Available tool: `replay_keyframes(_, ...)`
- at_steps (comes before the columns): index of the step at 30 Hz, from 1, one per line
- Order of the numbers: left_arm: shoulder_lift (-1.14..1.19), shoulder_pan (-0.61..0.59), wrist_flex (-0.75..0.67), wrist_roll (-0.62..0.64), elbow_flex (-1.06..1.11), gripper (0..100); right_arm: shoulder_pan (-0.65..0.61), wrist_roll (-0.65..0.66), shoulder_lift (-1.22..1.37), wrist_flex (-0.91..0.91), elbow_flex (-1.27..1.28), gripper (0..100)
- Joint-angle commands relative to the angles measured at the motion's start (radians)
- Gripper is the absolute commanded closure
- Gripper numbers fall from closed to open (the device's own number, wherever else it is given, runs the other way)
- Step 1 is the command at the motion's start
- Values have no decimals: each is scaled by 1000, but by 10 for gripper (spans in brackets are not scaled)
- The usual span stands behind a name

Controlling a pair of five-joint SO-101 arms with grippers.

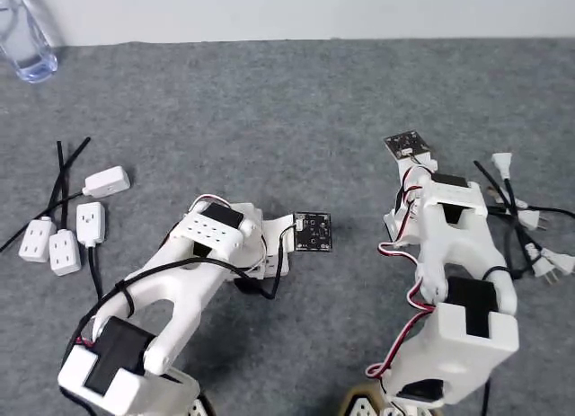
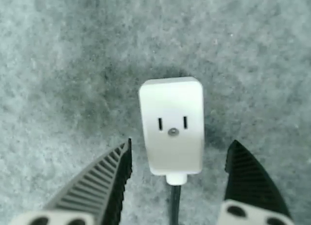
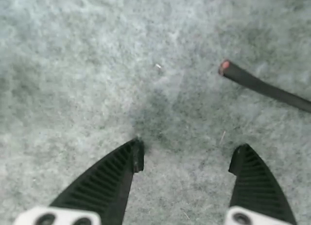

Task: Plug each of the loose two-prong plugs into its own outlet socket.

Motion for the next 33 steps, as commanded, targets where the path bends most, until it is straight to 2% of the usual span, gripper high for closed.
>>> replay_keyframes(1,0,12,-21,-9,-10,709,-15,-3,-36,-16,-2,707)
replay_keyframes(4,55,23,-3,-9,-70,709,-15,-3,-36,-16,-2,707)
replay_keyframes(7,127,28,80,0,-160,709,-15,-3,-36,-16,-2,707)
replay_keyframes(12,160,5,130,141,-295,709,-15,-3,-36,-16,-2,707)
replay_keyframes(15,109,-15,184,144,-351,709,-15,-3,-36,-16,-2,707)
replay_keyframes(23,14,37,311,146,-318,709,-15,-3,-36,-15,-2,707)
replay_keyframes(33,17,98,304,147,-199,709,-15,-3,-36,-15,-2,707)
